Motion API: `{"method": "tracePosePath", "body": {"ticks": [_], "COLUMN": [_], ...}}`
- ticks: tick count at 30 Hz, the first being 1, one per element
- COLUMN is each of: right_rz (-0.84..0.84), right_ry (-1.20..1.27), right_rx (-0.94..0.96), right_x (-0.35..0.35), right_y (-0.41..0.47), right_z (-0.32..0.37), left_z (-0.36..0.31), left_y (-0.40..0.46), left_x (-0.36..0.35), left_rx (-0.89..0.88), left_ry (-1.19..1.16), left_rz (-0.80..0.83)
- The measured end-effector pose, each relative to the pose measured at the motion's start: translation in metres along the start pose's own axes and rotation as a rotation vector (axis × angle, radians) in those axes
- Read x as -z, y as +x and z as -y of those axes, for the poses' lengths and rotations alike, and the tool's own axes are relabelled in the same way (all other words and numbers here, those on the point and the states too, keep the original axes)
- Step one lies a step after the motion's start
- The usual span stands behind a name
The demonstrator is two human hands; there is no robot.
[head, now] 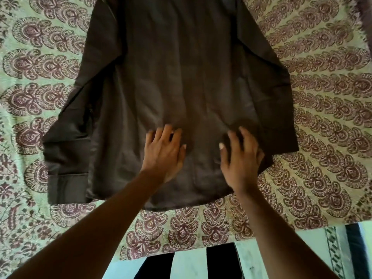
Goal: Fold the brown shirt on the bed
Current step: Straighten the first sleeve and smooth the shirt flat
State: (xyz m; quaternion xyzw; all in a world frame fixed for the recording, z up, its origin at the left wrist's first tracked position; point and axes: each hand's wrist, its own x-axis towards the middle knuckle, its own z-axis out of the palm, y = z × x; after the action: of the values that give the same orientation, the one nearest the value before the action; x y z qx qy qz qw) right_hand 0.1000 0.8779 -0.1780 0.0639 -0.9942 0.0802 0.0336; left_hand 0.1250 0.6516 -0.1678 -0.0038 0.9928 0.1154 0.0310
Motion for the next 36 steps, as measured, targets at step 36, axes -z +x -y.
{"method": "tracePosePath", "body": {"ticks": [36], "right_rz": [0.189], "right_ry": [-0.027], "right_rx": [0.111], "right_x": [0.069], "right_y": [0.171], "right_z": [-0.209], "left_z": [-0.173], "left_y": [0.199], "left_x": [-0.010], "left_rx": [0.319], "left_ry": [-0.311], "left_rz": [0.286]}}
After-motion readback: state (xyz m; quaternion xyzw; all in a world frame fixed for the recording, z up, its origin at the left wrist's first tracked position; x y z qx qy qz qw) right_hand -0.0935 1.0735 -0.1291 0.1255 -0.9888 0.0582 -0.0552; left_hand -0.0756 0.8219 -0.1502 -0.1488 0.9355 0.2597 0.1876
